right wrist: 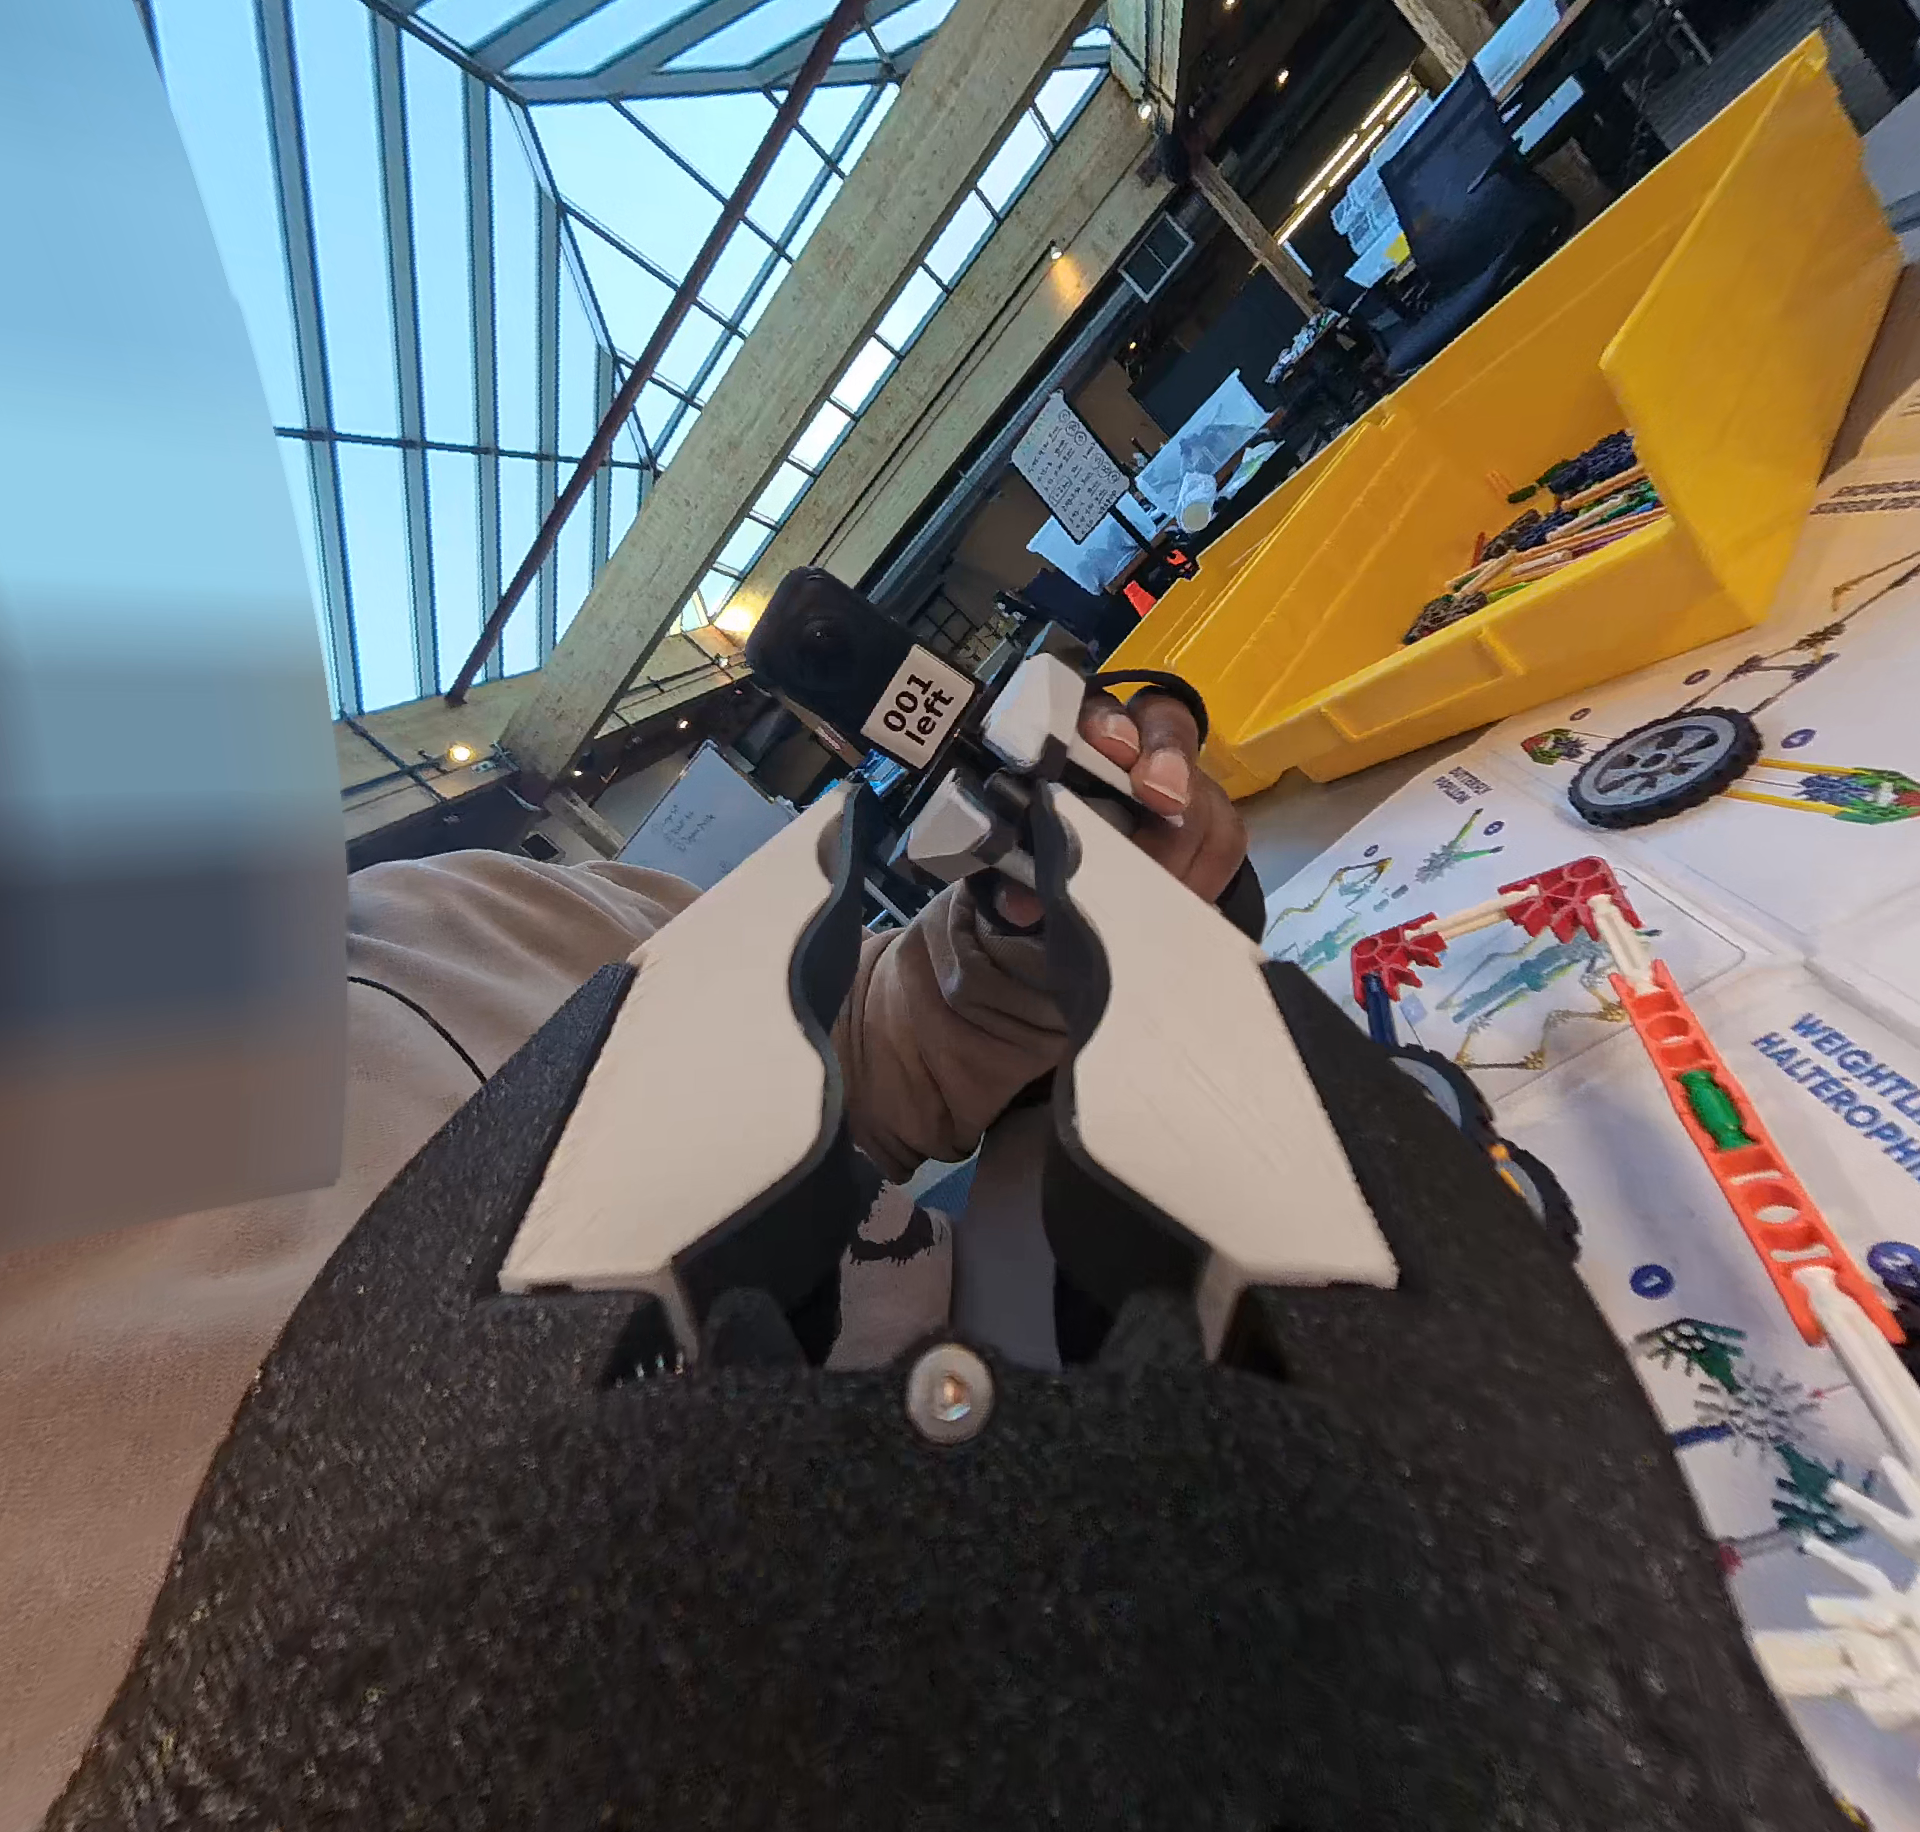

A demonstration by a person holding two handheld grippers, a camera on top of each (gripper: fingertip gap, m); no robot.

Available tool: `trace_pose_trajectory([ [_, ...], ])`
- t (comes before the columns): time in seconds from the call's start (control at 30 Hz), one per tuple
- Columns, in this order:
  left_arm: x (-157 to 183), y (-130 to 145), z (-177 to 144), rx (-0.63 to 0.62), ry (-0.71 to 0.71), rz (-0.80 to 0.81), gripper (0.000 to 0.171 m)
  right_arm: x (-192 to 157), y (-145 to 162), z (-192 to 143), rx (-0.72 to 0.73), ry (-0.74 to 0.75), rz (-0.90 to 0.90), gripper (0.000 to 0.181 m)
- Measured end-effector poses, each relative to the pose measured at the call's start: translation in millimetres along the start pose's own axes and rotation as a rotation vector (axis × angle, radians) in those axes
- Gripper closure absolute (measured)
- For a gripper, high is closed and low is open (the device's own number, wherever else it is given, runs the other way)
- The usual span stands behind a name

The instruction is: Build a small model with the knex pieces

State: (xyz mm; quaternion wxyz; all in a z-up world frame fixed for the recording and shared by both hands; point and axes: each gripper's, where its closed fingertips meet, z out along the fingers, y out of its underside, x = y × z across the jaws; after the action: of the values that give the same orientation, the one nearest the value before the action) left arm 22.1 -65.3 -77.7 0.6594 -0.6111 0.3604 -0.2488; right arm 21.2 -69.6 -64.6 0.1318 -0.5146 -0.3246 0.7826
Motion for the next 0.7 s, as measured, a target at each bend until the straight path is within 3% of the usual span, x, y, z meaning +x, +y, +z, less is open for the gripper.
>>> trace_pose_trajectory([
  [0.17, 4, -2, 1, 0.003, -0.003, 0.05, 0.165, 6, 7, 2, -0.023, 0.007, 0.05, 0.156],
  [0.3, 6, -1, 3, -0.007, -0.015, 0.088, 0.164, 7, 10, 3, -0.024, -0.011, 0.088, 0.174],
  [0.37, 6, 2, 4, -0.024, -0.027, 0.108, 0.164, 9, 11, 3, -0.029, 0.005, 0.08, 0.174],
  [0.7, 3, 15, 4, -0.127, -0.07, 0.22, 0.164, 20, 14, -3, -0.129, 0.175, -0.165, 0.181],
])
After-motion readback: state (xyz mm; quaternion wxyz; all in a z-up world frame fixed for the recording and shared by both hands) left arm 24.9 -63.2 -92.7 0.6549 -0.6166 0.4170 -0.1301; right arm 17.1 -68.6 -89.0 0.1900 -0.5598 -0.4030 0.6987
